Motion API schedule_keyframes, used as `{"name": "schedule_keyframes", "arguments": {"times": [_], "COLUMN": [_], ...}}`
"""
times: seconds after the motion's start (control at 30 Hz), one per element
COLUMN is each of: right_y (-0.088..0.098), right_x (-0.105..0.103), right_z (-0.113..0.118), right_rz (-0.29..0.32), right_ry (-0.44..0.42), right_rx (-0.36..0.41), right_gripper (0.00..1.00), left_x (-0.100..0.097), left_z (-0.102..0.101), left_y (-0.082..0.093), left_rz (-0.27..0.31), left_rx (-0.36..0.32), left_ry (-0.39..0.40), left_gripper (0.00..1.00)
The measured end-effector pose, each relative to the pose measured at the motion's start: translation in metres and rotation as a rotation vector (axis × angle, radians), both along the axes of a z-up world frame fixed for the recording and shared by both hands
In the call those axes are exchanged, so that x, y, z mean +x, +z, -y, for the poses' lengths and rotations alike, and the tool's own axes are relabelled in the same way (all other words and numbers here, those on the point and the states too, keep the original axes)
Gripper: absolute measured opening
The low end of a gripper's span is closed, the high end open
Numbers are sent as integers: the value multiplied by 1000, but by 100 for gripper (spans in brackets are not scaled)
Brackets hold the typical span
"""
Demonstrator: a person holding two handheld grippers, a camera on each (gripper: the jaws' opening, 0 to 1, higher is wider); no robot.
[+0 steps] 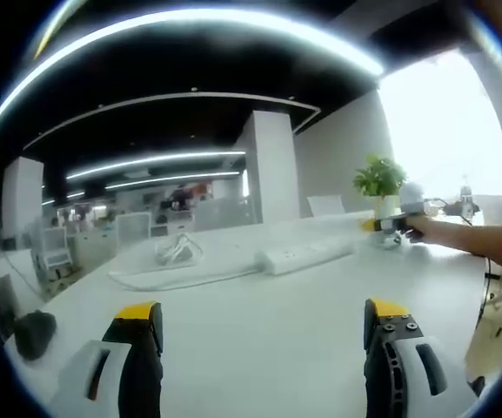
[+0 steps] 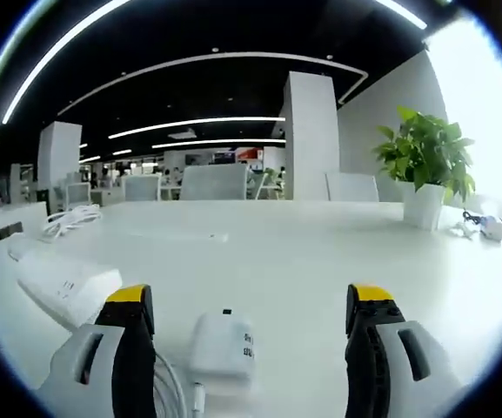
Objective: Straighten the power strip on the desk, plug the charger into it
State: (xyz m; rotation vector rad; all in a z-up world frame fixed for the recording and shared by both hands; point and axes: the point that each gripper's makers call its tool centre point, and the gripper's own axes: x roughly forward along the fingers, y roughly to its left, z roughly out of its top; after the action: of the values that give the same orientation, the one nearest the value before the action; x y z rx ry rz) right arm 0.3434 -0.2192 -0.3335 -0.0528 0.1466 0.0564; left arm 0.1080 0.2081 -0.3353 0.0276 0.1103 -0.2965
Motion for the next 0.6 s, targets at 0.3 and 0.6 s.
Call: {"name": "schedule_keyframes", "arguments": {"times": [0.3,0.6], "right_y": [-10,-13], "right_x": [1,2], "right_z": [-4,-4], "right_rz": [-40,-56], "right_ry": [13,24], "right_rx": [9,6], "right_gripper": [88,85], "left_x": [0,0], "left_z": [3,3], "left_y": [-2,0], "left_rz": [-5,-1], "left_rx": [0,-2], "left_ry": [-8,-5], "left_gripper": [99,99]}}
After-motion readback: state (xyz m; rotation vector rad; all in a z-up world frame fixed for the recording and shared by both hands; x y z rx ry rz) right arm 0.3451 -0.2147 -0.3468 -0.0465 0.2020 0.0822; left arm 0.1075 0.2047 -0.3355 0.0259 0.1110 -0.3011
